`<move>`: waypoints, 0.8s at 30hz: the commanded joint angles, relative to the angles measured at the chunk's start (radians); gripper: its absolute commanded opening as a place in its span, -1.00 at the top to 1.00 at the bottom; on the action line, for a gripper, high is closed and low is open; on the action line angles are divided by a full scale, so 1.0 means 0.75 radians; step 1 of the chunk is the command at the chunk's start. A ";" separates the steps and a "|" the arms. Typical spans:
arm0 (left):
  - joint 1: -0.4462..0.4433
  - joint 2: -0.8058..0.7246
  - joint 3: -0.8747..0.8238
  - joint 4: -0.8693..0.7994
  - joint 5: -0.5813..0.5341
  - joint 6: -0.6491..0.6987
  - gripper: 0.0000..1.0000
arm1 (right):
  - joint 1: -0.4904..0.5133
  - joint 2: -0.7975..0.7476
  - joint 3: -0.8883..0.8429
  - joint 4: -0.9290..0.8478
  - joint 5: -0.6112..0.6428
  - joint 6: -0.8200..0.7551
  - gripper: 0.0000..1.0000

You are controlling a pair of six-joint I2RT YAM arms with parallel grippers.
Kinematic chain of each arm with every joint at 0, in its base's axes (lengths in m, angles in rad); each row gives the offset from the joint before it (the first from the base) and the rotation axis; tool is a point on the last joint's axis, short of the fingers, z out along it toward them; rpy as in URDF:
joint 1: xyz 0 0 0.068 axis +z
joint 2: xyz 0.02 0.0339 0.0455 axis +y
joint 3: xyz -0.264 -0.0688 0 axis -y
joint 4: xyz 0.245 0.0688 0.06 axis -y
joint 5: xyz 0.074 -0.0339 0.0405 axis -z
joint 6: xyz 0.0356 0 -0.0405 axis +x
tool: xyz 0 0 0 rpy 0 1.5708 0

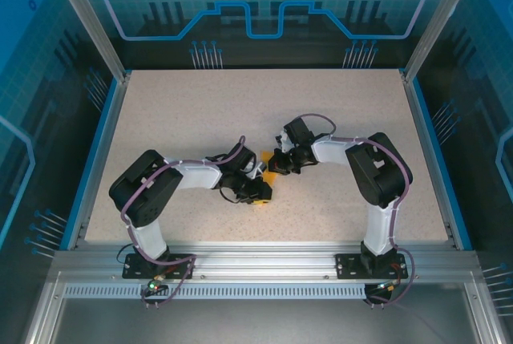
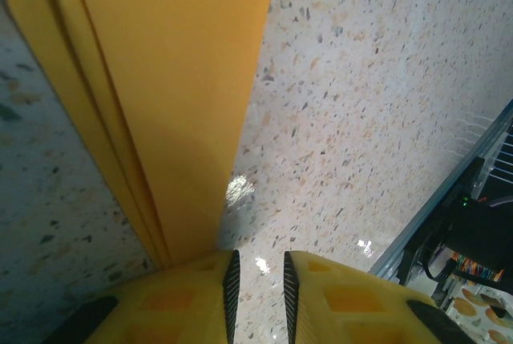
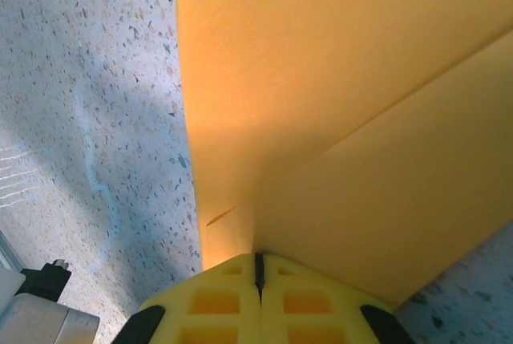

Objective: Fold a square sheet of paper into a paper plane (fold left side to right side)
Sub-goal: Fold the wing for the fifth time at the center of the table.

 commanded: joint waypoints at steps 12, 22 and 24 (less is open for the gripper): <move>-0.032 0.008 -0.054 -0.078 -0.016 0.001 0.48 | -0.011 0.046 -0.005 -0.137 0.107 -0.030 1.00; -0.044 -0.050 -0.095 -0.125 -0.026 0.011 0.48 | -0.018 0.036 -0.005 -0.144 0.112 -0.033 1.00; -0.047 -0.064 -0.106 -0.127 -0.027 0.013 0.48 | -0.020 0.033 -0.005 -0.146 0.112 -0.033 1.00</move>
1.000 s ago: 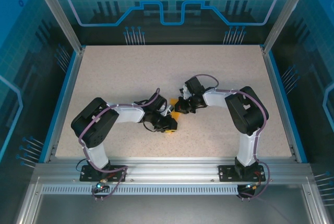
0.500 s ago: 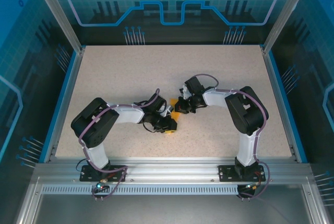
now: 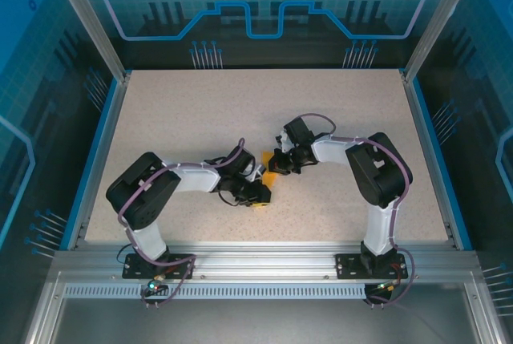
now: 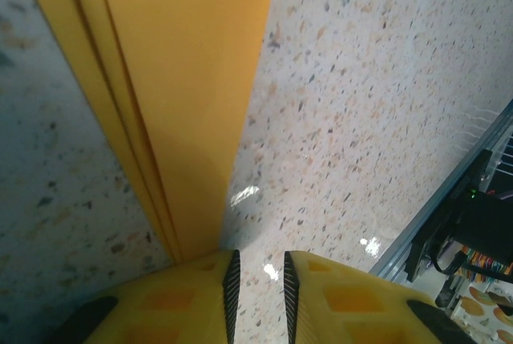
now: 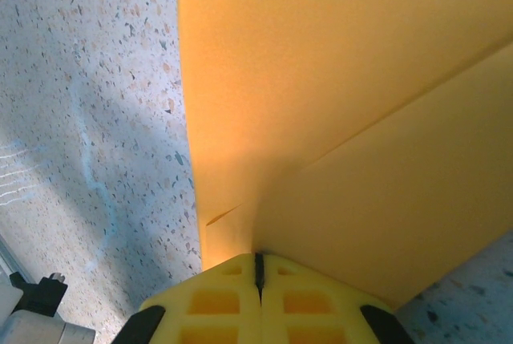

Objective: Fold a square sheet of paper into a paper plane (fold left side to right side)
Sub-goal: Fold the wing for the fifth time at the center of the table, then turn over the paper plane at the center of the table.

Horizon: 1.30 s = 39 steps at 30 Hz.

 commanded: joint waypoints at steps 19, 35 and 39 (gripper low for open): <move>0.091 -0.415 0.005 -0.228 -0.063 0.091 0.01 | -0.018 -0.106 0.087 -0.040 0.076 -0.087 0.77; 0.244 -0.605 0.092 -0.337 -0.464 0.140 -0.31 | 0.187 -0.428 0.017 -0.365 0.617 -0.062 -0.11; 0.247 -0.607 0.091 -0.335 -0.469 0.144 -0.33 | 0.250 -0.333 0.074 -0.383 0.634 -0.025 -0.12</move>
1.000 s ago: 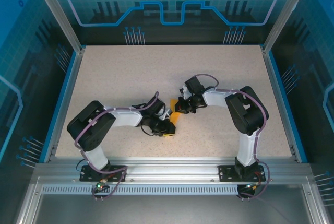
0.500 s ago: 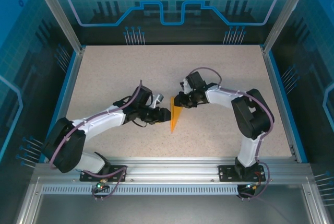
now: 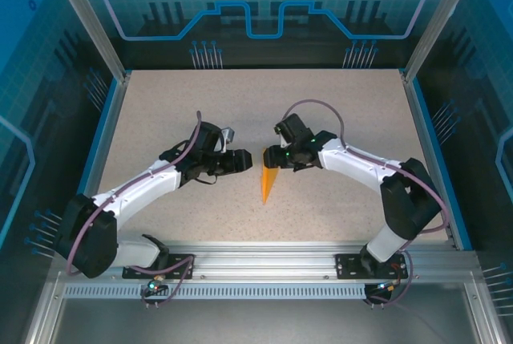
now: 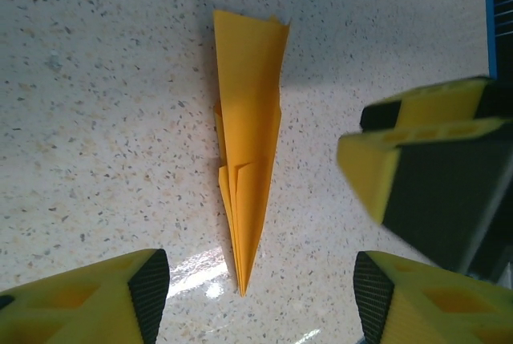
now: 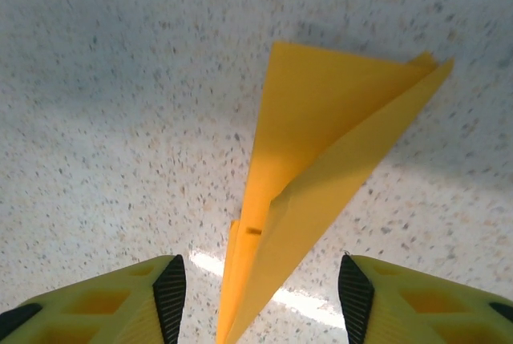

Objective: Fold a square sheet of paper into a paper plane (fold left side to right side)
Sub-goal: Turn over the paper plane at the center of the table.

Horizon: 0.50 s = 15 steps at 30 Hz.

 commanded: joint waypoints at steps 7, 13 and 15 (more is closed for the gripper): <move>0.015 -0.053 0.015 -0.063 -0.073 0.037 -0.34 | 0.086 0.212 0.094 -0.122 0.115 0.087 0.05; 0.015 -0.063 0.021 -0.081 -0.085 0.041 -0.35 | 0.105 0.174 0.121 -0.121 0.084 0.053 0.81; 0.014 -0.067 0.025 -0.090 -0.096 0.042 -0.35 | 0.113 0.131 0.128 -0.124 0.057 0.028 0.99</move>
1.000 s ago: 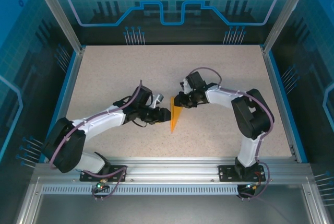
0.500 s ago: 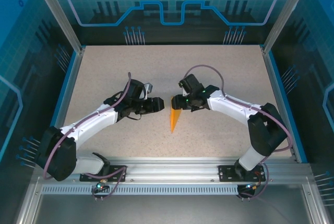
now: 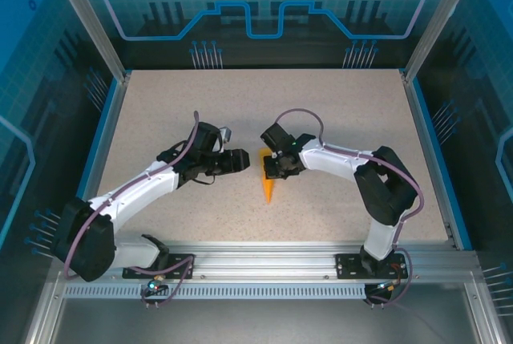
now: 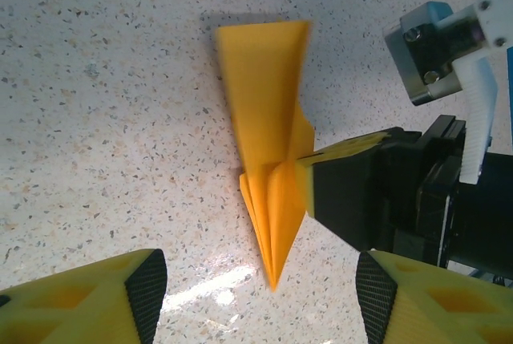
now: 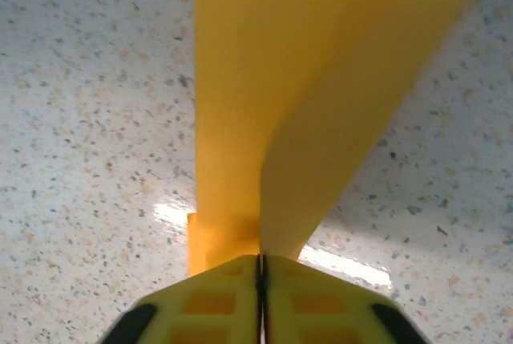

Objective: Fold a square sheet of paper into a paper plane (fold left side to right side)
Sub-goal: Turn over the paper plane at the center of the table.

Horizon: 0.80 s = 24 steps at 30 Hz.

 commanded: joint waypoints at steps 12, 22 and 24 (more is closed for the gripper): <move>0.039 -0.209 0.070 -0.159 -0.175 0.066 -0.48 | -0.004 -0.318 -0.232 0.304 -0.369 0.043 1.00; 0.047 -0.216 0.034 -0.151 -0.156 0.039 -0.51 | -0.160 -0.241 -0.584 0.650 -0.484 0.122 1.00; 0.049 -0.220 0.033 -0.153 -0.155 0.036 -0.52 | -0.171 -0.259 -0.593 0.623 -0.462 0.104 1.00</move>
